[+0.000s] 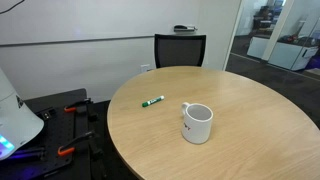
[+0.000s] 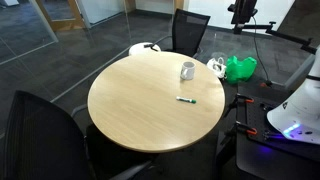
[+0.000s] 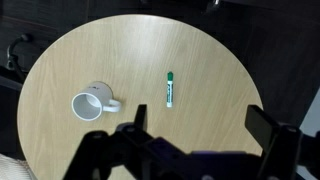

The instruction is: Put the marker in the mug

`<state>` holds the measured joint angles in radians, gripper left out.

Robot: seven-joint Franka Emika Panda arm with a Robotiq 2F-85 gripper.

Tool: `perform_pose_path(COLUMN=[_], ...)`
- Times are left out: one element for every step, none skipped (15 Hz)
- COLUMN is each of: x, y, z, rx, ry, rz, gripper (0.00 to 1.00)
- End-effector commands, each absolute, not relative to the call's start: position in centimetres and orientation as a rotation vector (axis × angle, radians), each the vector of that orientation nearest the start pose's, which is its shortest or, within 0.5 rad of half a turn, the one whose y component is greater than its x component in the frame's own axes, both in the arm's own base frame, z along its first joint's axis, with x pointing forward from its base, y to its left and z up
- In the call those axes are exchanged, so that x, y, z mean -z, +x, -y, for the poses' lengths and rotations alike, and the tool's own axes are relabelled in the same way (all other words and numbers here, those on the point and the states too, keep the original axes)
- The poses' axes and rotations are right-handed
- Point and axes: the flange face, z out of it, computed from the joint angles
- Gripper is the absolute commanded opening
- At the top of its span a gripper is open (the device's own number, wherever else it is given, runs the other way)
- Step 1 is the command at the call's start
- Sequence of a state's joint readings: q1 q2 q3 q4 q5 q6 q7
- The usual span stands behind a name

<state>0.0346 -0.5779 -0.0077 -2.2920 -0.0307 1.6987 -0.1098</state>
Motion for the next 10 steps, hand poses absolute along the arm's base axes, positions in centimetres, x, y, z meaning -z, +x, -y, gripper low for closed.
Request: perform_pose_path(x=[-56.18,-56.18,-56.18,-56.18,-56.18,-56.18,-56.18,-55.95,-55.56,-55.2], y=[37.48,37.48,37.48,37.48,37.48,37.48,37.48,37.57,37.87,38.19], z=[-0.68,-0.68,-0.68,-0.68,-0.68,-0.68,-0.68,-0.77,-0.93,-1.01], rx=[-0.026,-0.026,-0.026,-0.026,-0.026,-0.026,-0.026,-0.021,-0.016,-0.006], ry=[-3.159,-3.159,-3.159,-3.159,-3.159,-3.159,-3.159,-3.167,-3.18,-3.186], rz=[0.225,0.225,0.225,0.225,0.225,0.225,0.225,0.239,0.236,0.23], gripper=[1.0,1.0,1.0,1.0,1.0,1.0,1.0,1.0,1.0,1.0])
